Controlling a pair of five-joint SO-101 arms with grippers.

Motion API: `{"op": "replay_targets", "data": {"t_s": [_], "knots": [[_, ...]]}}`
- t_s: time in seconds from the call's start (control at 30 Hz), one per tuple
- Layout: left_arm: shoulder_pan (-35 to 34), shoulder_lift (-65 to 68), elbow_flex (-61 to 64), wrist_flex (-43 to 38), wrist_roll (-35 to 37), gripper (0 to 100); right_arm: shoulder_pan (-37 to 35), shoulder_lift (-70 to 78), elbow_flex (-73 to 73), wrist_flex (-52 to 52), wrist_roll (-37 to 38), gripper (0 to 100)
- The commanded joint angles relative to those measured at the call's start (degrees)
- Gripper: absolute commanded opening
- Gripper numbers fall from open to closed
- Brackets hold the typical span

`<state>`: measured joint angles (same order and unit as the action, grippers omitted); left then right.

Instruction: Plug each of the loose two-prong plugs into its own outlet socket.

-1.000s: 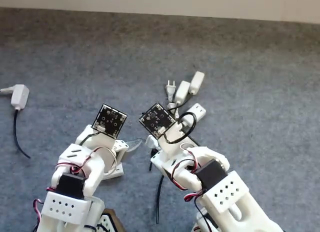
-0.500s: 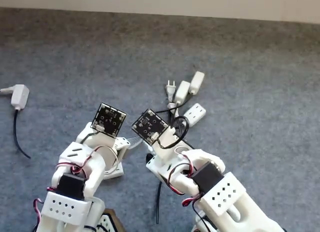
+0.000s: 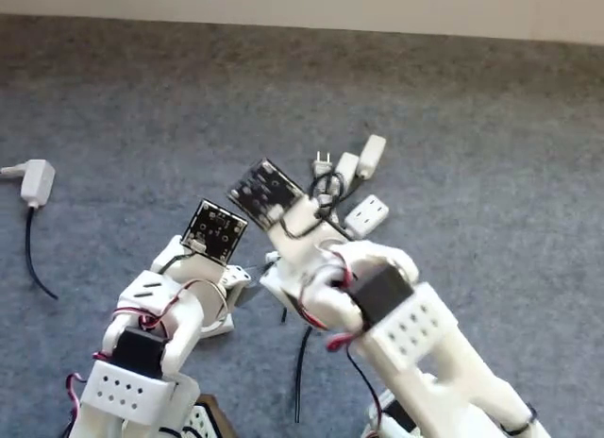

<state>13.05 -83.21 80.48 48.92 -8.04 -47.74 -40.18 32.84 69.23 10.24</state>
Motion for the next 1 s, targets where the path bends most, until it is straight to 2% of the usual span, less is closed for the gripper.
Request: {"op": "replay_targets", "data": {"t_s": [0.0, 0.3, 0.43, 0.5, 0.57, 0.7, 0.87, 0.97], "knots": [[0.9, 0.0, -0.2, -0.7, 0.4, 33, -0.2, 1.2, -3.6, 0.4, -0.5, 0.6], [0.1, -0.4, -0.3, -0.7, 0.3, 33, 3.9, 3.8, -4.5, 5.7, 2.7, 0.6], [-10.7, 0.1, -5.4, -0.6, 0.7, 33, 3.9, 7.3, -6.2, 9.4, 2.8, 0.6], [-16.7, 0.2, -10.4, 2.1, 0.8, 33, 3.9, 8.4, -6.5, 10.2, 2.8, 0.6], [-19.6, 1.8, -16.7, 6.2, 0.5, 33, 3.9, 9.3, -7.6, 11.3, 2.8, 0.6], [-25.0, 16.1, -33.0, 10.8, -2.6, 33, 3.7, 9.7, -10.9, 14.9, 2.7, 0.6], [-35.1, 45.3, -58.6, 16.5, -3.3, 33, 3.9, 9.1, -12.3, 18.0, 2.7, 0.6], [-40.7, 61.8, -74.7, 21.4, -7.0, 33, 3.8, 9.1, -12.3, 17.9, 2.5, 0.6]]}}
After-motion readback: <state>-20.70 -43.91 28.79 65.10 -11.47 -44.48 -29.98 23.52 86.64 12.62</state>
